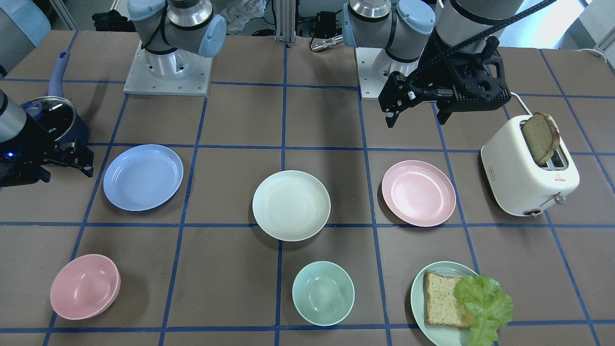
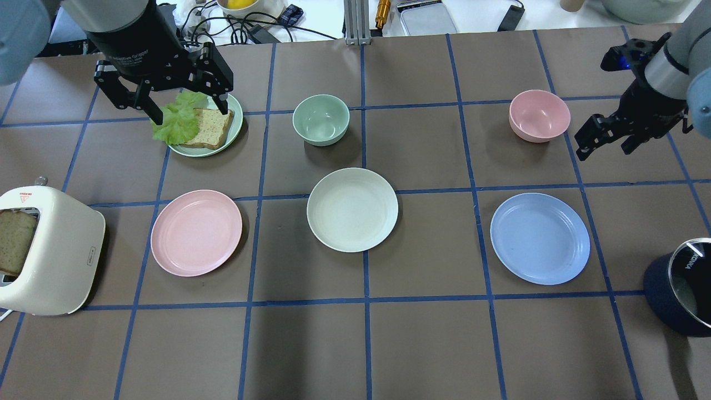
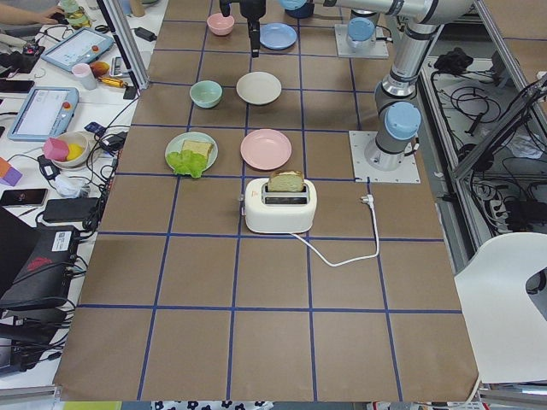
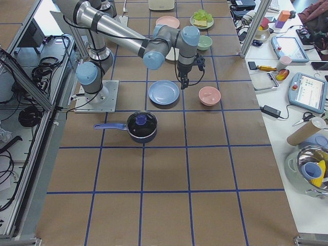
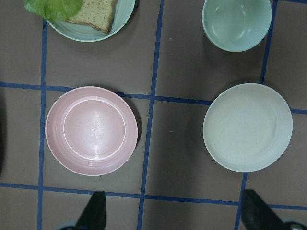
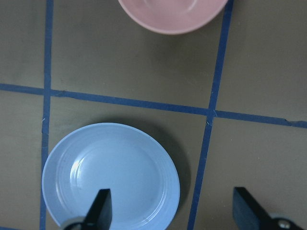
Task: Stack three plates with pink and blue
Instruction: 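Lower the left gripper to the pink plate while the right reaches the blue plate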
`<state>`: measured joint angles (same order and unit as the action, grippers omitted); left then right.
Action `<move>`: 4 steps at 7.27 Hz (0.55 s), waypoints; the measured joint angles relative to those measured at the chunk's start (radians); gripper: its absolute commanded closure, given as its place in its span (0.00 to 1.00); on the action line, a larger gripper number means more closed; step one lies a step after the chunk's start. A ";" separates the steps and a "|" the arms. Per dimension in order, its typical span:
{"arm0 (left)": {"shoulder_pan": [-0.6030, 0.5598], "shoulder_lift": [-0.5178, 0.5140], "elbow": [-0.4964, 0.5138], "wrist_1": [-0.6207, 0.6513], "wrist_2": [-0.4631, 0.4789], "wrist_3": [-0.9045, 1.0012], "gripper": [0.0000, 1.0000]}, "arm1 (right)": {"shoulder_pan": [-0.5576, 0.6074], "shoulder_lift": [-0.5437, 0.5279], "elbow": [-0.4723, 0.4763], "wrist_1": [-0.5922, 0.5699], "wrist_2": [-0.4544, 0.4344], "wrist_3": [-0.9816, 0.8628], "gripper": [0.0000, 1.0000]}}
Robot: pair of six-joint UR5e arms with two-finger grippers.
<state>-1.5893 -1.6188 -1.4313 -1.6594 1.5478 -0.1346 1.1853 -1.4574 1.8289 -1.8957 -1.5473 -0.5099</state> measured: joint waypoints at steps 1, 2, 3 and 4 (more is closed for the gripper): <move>0.001 0.000 -0.002 0.000 0.000 0.001 0.00 | -0.016 -0.001 0.066 -0.059 0.000 -0.011 0.22; 0.002 -0.003 -0.006 -0.001 0.000 0.002 0.00 | -0.026 -0.003 0.127 -0.116 -0.001 -0.026 0.31; 0.005 -0.022 -0.022 0.003 -0.001 0.004 0.00 | -0.030 -0.003 0.175 -0.158 -0.003 -0.037 0.32; 0.008 -0.057 -0.056 0.031 -0.002 0.009 0.00 | -0.032 -0.002 0.218 -0.194 -0.003 -0.049 0.32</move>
<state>-1.5818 -1.6754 -1.4878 -1.6283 1.5461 -0.1255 1.1532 -1.4597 2.0464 -2.0901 -1.5506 -0.5593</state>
